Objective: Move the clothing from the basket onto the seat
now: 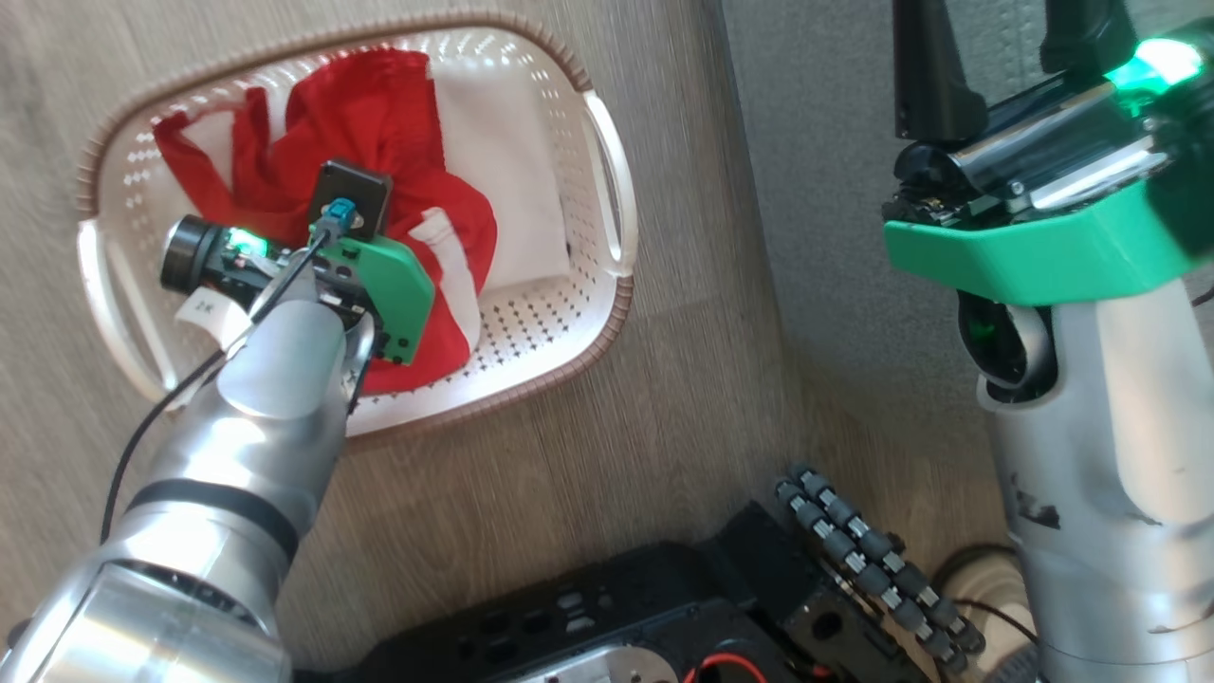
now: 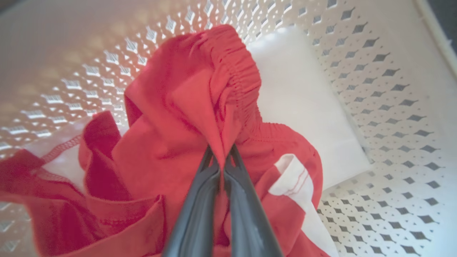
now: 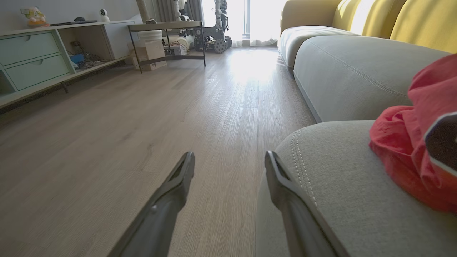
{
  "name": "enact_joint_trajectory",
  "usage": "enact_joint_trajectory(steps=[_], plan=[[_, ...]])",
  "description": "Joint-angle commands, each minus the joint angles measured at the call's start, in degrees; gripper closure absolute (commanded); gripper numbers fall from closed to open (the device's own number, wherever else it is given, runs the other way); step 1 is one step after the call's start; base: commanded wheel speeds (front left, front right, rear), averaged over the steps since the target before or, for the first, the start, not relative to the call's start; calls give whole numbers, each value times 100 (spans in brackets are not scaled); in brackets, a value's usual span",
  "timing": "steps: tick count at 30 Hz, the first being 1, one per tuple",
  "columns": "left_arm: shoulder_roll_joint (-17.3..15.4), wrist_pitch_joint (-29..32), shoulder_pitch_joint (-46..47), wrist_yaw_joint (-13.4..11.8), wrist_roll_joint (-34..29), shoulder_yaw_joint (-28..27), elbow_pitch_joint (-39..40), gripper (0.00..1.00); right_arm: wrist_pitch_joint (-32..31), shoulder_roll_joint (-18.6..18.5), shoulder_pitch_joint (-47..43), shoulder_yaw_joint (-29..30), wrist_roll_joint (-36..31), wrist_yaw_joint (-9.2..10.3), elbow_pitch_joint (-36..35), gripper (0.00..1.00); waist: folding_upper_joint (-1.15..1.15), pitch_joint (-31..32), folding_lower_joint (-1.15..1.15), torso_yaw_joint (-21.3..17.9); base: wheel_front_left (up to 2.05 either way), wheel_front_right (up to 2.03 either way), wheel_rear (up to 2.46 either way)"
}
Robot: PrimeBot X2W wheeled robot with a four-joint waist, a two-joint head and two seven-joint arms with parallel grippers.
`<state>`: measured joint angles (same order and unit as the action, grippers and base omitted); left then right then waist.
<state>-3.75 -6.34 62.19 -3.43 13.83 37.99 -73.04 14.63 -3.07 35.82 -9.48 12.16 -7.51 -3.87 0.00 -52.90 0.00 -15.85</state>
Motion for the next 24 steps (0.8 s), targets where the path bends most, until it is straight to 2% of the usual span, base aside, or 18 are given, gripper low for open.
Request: enact_joint_trajectory(steps=[1, 12, 24], plan=[[0, -152, -251, 43, 60, -14, 128, 100, 37, 19, -236, -44, -37, 2, -64, 0, 0, 225, 0, 85, 0, 0, 0], [84, -642, -797, 343, 397, 203, 771, 100, 37, 19, -702, -6, -363, 2, 792, 0, 0, 1533, 0, 437, 0, 0, 0], [87, -728, -1548, 280, 1015, 408, 2021, 100, 37, 19, -1680, 228, -632, 2, 1509, 0, 0, 3602, 0, 854, 0, 0, 0]])
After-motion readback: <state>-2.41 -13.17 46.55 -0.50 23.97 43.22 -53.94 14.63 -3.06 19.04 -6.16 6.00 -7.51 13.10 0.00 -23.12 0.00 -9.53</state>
